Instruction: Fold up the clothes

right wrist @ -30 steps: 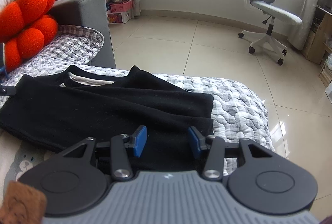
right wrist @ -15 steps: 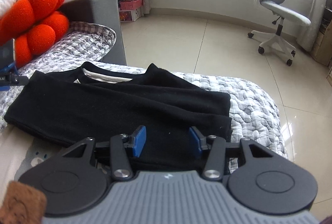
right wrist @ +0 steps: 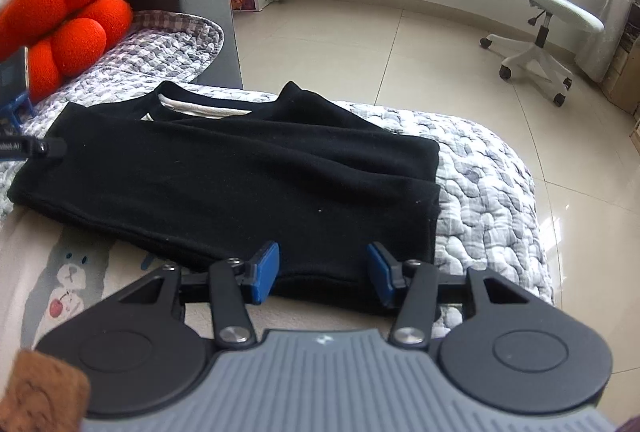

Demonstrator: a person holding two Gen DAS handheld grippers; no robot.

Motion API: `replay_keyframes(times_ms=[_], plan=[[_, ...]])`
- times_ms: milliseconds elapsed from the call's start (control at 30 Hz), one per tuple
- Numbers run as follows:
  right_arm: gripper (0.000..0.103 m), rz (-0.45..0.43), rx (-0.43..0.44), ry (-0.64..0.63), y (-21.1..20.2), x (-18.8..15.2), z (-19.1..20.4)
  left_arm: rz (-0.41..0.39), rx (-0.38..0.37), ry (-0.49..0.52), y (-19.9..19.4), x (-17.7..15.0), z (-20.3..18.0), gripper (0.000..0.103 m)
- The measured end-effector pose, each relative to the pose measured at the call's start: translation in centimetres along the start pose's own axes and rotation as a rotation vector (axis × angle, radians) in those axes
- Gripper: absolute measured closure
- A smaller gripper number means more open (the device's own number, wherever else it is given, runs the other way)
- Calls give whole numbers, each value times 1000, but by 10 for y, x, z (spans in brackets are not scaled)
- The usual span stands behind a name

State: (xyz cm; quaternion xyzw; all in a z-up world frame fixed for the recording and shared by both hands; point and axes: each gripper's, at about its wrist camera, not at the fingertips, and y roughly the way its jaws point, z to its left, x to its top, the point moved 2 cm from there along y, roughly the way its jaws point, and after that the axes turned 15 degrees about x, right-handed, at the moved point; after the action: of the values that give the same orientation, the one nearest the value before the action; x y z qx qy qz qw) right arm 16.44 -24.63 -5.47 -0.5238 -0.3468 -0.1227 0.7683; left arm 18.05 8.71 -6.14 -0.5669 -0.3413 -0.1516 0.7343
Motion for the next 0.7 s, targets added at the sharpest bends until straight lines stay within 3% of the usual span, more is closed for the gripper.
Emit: replay_keyframes(times_ms=[267,400,600,700], plan=[[54,-41,74,49,-28,-10,-18,29,-11,-24,-3,-3,11,0],[53,-20,54,65,-28,-17,-26,32,-4,-18,-7,-4,12,0],[53,-187,60,71,-49,2,-29,-53,-33,-13,-30,3,7,0],[53,-219,81,44,-36,13,-27,-97,-58,23,-39,2,-4,0]])
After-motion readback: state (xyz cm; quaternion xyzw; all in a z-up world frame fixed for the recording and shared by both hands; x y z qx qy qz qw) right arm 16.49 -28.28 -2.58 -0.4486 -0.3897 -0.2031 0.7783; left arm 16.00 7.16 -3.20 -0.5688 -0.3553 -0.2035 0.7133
